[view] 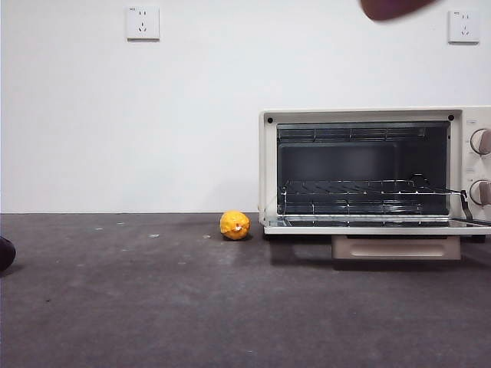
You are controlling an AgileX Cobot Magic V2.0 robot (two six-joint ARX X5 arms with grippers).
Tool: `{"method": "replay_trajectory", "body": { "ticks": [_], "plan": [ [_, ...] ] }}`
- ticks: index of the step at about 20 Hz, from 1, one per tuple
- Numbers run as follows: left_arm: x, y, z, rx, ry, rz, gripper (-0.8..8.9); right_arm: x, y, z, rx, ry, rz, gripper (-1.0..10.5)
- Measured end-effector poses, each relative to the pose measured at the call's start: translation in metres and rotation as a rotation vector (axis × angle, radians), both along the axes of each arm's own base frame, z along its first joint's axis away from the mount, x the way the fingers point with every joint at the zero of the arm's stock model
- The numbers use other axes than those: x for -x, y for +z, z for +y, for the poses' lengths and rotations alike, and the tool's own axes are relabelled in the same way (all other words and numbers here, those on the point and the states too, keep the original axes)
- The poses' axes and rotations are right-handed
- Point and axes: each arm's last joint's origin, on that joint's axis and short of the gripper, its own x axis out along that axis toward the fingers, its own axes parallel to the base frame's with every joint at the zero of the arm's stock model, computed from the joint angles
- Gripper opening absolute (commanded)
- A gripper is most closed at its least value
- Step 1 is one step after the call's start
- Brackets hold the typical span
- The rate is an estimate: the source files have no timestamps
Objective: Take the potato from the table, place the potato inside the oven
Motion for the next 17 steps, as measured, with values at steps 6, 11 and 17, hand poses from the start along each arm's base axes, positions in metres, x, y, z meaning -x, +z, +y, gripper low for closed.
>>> {"method": "replay_trajectory", "body": {
  "ticks": [6, 11, 17],
  "plan": [
    [-0.004, -0.003, 0.0, -0.037, 0.086, -0.009, -0.05, -0.036, -0.087, -0.005, -0.102, -0.162, -0.028, 0.3],
    [-0.018, -0.024, -0.012, -0.09, 0.093, 0.07, -0.05, -0.063, -0.141, -0.014, -0.33, -0.223, -0.107, 0.2],
    [-0.034, -0.057, -0.026, -0.105, 0.137, 0.188, -0.05, -0.093, -0.129, -0.026, -0.46, -0.283, -0.301, -0.1]
  ]
}}
